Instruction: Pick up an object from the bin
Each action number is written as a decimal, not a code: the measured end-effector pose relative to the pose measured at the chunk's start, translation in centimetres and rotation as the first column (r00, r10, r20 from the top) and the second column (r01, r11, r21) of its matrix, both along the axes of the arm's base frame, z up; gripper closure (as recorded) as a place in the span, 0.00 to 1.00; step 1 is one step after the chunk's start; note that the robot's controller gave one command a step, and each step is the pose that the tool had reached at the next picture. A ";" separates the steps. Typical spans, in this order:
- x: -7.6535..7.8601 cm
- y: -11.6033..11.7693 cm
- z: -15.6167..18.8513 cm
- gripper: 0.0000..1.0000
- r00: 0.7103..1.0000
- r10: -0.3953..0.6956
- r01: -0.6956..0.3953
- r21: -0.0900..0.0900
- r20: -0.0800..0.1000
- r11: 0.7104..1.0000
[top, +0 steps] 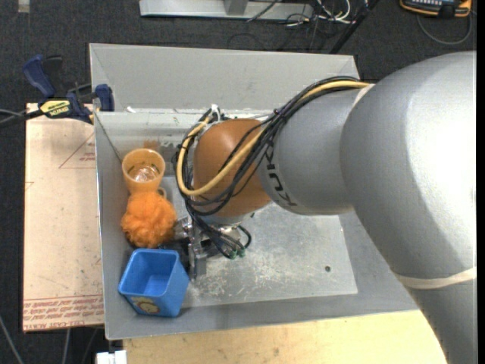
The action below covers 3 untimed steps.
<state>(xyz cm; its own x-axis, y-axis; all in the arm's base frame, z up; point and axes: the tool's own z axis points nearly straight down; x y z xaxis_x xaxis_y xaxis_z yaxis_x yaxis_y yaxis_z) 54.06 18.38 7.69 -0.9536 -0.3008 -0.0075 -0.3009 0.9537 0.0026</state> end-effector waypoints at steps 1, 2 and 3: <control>0.0 0.0 0.0 1.00 1.000 0.000 0.000 0.000 0.000 1.000; -0.9 -0.2 4.5 1.00 1.000 0.014 -0.014 -0.004 -0.008 1.000; 0.6 0.1 10.4 1.00 1.000 0.028 -0.028 -0.001 -0.006 1.000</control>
Offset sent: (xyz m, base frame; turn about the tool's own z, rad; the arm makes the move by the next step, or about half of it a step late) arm -0.0131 -0.0017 0.0914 -0.0276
